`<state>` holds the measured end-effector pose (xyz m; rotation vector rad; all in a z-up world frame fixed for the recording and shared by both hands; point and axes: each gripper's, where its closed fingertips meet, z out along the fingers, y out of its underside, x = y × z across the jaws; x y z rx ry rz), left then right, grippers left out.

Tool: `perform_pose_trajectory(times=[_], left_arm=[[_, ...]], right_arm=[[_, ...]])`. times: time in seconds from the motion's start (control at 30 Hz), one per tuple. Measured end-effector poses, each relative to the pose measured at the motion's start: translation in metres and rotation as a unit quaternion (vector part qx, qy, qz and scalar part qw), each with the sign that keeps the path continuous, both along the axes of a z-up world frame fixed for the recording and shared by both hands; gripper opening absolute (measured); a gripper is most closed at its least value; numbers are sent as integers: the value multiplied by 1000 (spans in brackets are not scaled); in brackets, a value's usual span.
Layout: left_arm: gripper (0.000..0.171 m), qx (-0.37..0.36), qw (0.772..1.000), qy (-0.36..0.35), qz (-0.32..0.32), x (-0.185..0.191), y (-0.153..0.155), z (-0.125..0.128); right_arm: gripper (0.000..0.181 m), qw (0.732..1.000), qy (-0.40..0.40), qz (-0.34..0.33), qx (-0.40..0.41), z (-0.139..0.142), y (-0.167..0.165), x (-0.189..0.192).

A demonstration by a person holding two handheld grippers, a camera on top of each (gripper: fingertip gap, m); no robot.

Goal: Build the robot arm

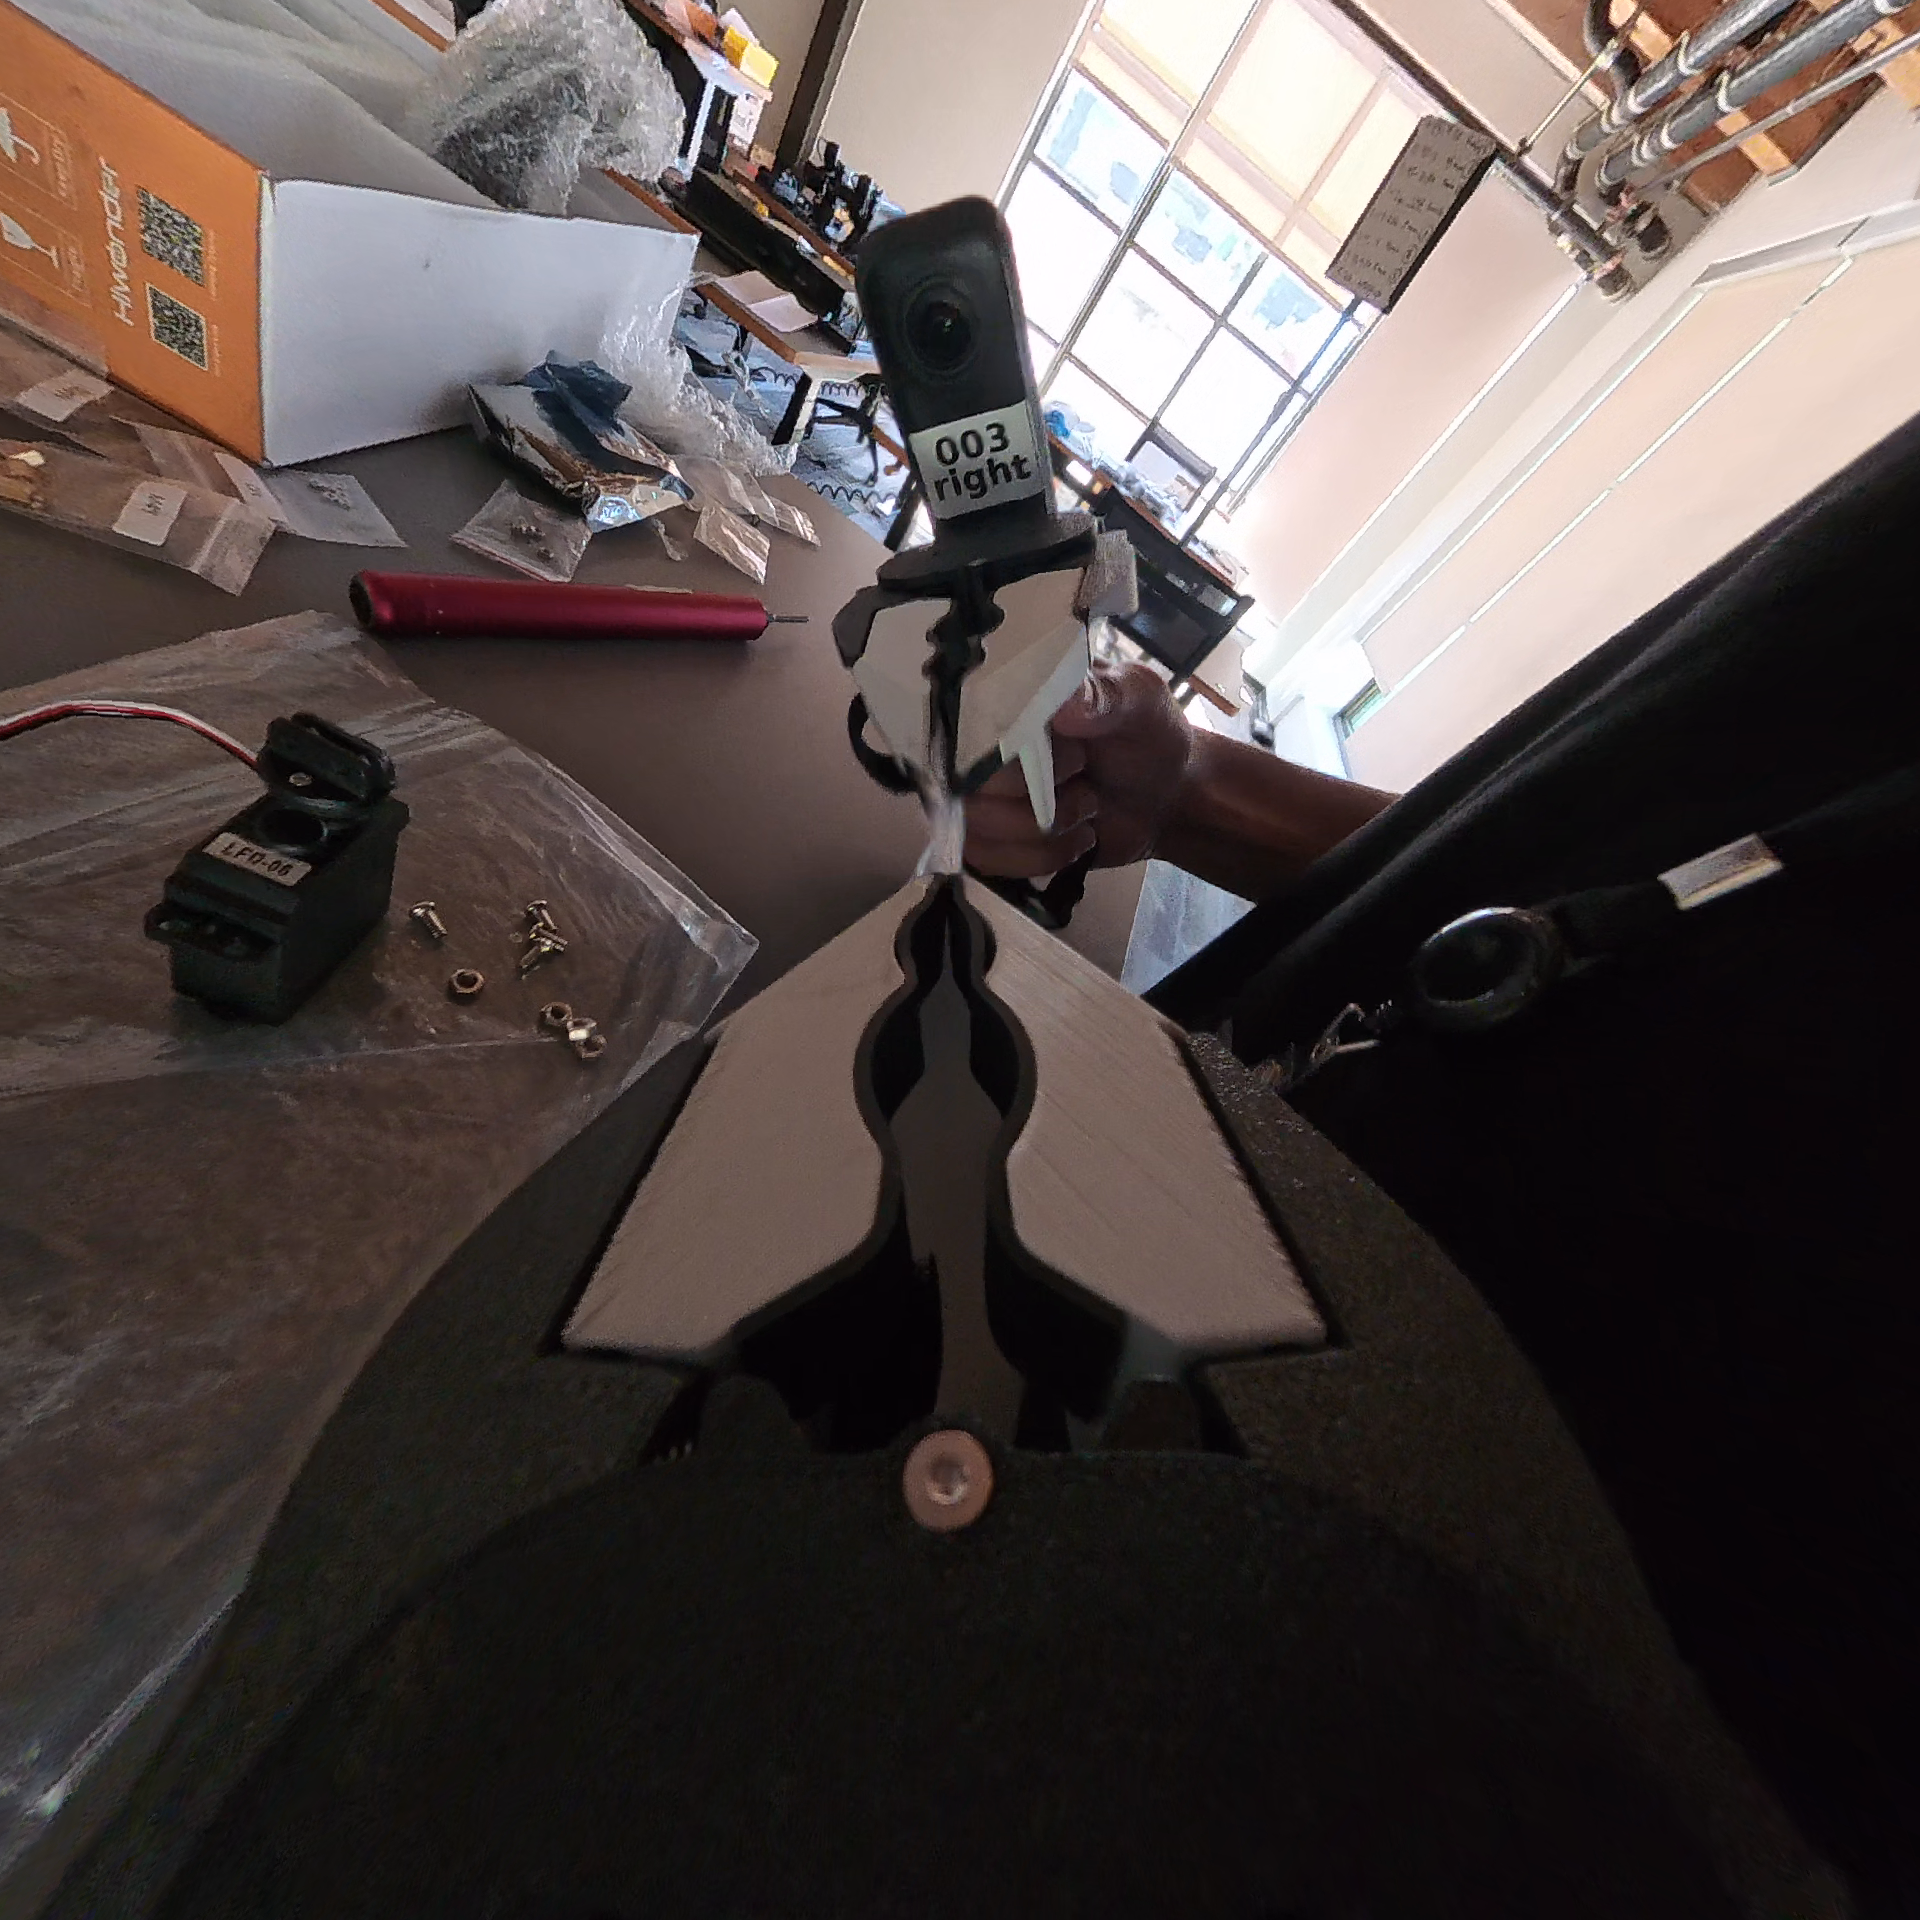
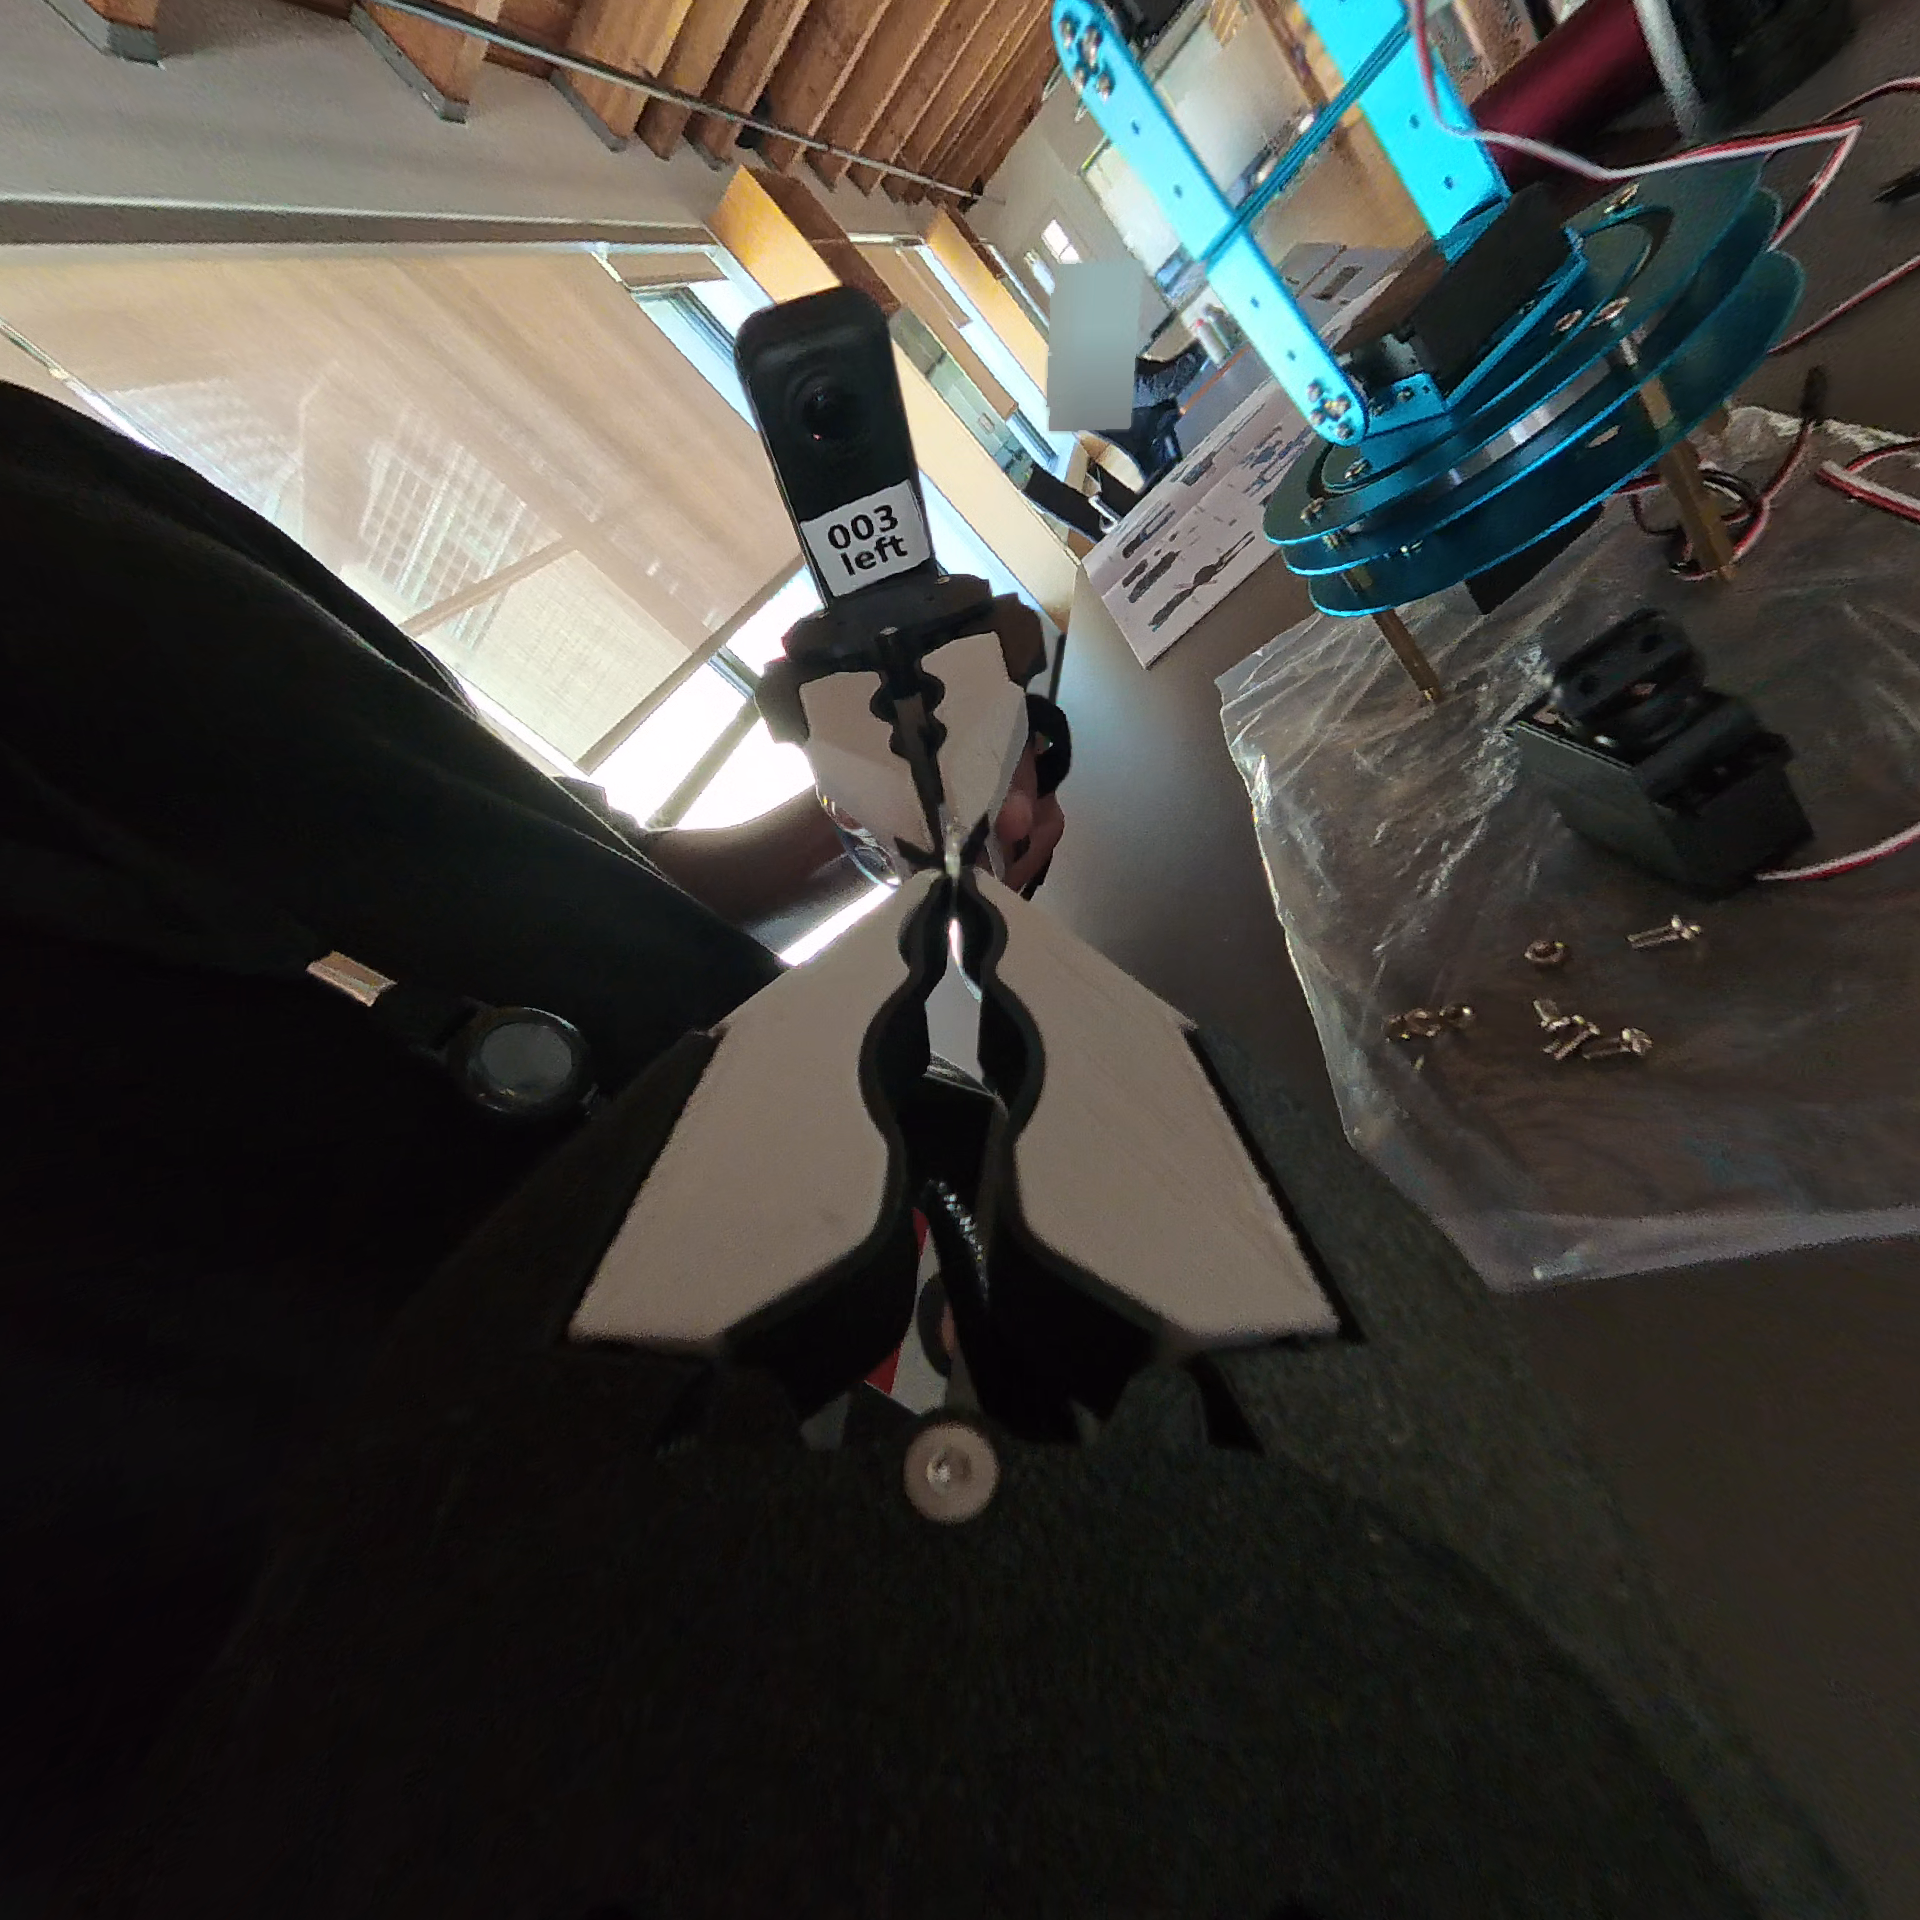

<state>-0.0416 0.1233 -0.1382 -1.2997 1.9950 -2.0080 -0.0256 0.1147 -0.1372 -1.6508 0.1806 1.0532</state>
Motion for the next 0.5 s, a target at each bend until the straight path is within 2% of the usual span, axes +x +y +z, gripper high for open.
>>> perform_pose_trajectory(times=[0.07, 0.13, 0.2, 0.23, 0.3, 0.37, 0.43, 0.5], left_arm=[[0, 4, 1000, -1, 16, 0, 13, 0], [0, -5, 999, 4, 35, 0, 30, 2], [0, -8, 999, 5, 54, 1, 44, 6], [0, -9, 998, 6, 64, 1, 50, 9], [0, -1, 994, 7, 106, 4, 66, 12], [0, 2, 988, 10, 155, 3, 85, 16], [0, 7, 980, 9, 198, -3, 104, 19], [3, 17, 974, 10, 226, -13, 122, 18]], right_arm=[[0, 999, 19, -33, 16, 7, -8, 19], [0, 999, -4, -43, -4, 1, -15, 31], [0, 997, -10, -73, -25, -1, -9, 51], [0, 994, -29, -95, -53, -8, -1, 64], [0, 975, -119, -150, -111, -21, 18, 99], [0, 951, -177, -205, -149, -19, 39, 139], [0, 934, -195, -235, -185, -20, 60, 173], [0, 948, -153, -209, -183, -18, 86, 182]])
